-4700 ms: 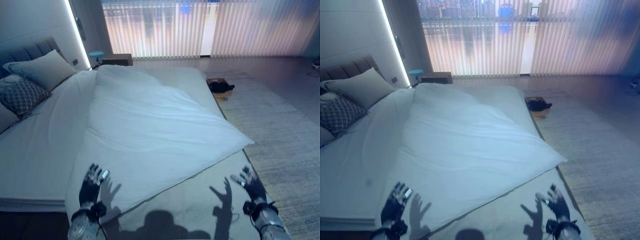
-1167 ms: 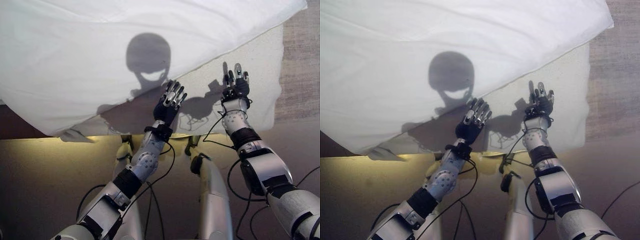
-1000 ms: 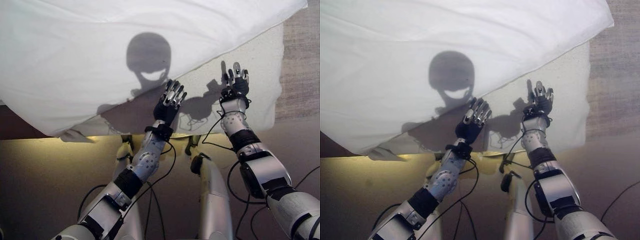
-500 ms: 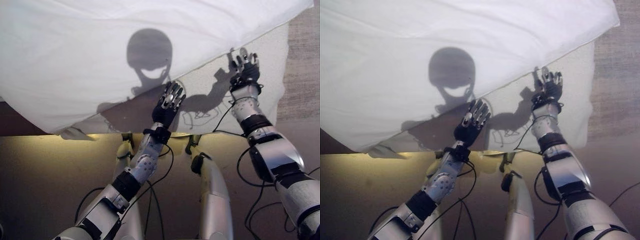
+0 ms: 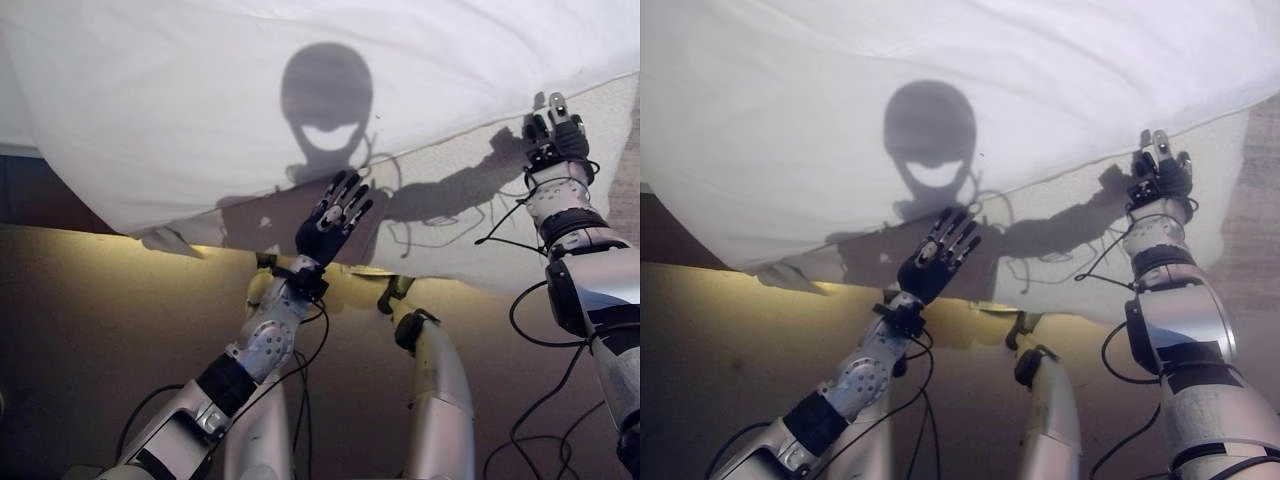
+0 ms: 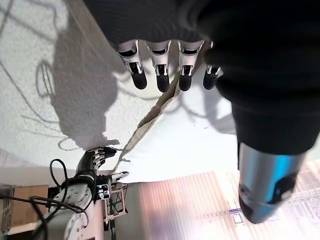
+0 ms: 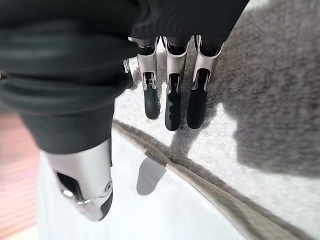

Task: Make the bed

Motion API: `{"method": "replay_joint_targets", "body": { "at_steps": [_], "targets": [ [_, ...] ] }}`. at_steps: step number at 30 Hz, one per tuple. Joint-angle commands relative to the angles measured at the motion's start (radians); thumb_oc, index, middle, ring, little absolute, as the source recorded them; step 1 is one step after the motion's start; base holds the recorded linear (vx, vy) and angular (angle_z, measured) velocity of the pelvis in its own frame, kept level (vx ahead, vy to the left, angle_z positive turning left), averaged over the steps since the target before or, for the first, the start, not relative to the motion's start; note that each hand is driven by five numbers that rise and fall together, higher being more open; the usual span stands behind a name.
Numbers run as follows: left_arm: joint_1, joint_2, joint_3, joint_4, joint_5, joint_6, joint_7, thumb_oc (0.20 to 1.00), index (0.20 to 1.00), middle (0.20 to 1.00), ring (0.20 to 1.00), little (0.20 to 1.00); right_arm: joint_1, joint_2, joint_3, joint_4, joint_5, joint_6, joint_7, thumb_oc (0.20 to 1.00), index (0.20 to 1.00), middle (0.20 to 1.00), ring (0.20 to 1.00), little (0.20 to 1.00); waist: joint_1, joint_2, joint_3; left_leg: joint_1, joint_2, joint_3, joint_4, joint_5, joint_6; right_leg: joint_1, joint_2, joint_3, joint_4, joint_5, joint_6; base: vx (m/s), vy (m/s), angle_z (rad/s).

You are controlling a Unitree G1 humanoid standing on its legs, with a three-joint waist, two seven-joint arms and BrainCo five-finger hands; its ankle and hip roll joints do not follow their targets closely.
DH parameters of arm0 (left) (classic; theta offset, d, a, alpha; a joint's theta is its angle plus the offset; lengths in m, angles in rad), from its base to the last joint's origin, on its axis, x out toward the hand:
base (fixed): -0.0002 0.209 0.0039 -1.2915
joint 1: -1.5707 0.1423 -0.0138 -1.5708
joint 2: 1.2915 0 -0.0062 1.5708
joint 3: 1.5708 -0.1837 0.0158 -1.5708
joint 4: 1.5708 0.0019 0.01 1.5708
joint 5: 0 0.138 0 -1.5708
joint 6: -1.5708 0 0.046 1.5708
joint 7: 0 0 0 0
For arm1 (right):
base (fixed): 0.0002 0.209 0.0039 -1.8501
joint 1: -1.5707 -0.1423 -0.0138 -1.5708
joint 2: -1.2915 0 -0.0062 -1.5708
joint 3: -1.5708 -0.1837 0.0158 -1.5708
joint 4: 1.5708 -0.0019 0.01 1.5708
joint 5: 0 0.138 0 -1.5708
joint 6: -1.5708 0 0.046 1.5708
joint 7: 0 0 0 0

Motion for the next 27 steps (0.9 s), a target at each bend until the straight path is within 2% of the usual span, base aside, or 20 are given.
{"method": "replay_joint_targets", "body": {
  "at_steps": [1, 7, 13, 16, 27],
  "targets": [
    [0.02, -0.017, 0.016, -0.144, 0.055, 0.009, -0.063, 1.0, 1.0, 1.0, 1.0, 1.0, -0.031, -0.075, 0.057, -0.048, 0.047, 0.006, 0.069, 1.0, 1.0, 1.0, 1.0, 1.0, 0.028, 0.081, -0.009, -0.03, 0.054, -0.025, 0.053, -0.068, -0.006, -0.041, 0.048, 0.013, -0.025, 0.018, 0.065, 0.04, -0.106, 0.03],
    [0.038, -0.003, 0.034, -0.157, 0.064, 0.014, -0.066, 1.0, 1.0, 1.0, 1.0, 1.0, -0.061, -0.054, 0.086, -0.097, 0.077, -0.005, 0.109, 1.0, 1.0, 1.0, 1.0, 1.0, 0.029, 0.074, -0.009, -0.025, 0.061, -0.02, 0.031, -0.055, -0.006, -0.064, 0.057, 0.014, -0.011, 0.015, 0.063, 0.02, -0.076, 0.0],
    [0.052, 0.006, 0.052, -0.17, 0.066, 0.009, -0.07, 1.0, 1.0, 1.0, 1.0, 1.0, -0.059, -0.018, 0.13, -0.259, 0.119, -0.048, 0.181, 1.0, 1.0, 1.0, 1.0, 1.0, 0.021, 0.061, -0.009, -0.018, 0.069, -0.015, -0.011, -0.032, -0.02, -0.074, 0.066, 0.008, -0.014, 0.009, 0.06, 0.01, -0.07, -0.02],
    [0.064, 0.004, 0.059, -0.171, 0.061, 0.008, -0.07, 1.0, 1.0, 1.0, 1.0, 1.0, -0.061, -0.006, 0.124, -0.287, 0.135, -0.084, 0.183, 1.0, 1.0, 1.0, 1.0, 1.0, 0.017, 0.059, -0.009, -0.02, 0.071, -0.018, -0.015, -0.027, -0.024, -0.08, 0.069, -0.001, -0.002, 0.001, 0.056, 0.01, -0.056, -0.02],
    [0.081, 0.023, 0.054, -0.189, 0.064, 0.006, -0.063, 1.0, 1.0, 1.0, 1.0, 1.0, -0.107, 0.017, 0.15, -0.31, 0.113, -0.112, 0.179, 1.0, 1.0, 1.0, 1.0, 1.0, 0.017, 0.053, -0.009, -0.029, 0.079, -0.028, -0.037, -0.009, -0.031, -0.094, 0.076, -0.019, 0.018, -0.006, 0.054, 0.01, -0.032, 0.02]
  ]
}}
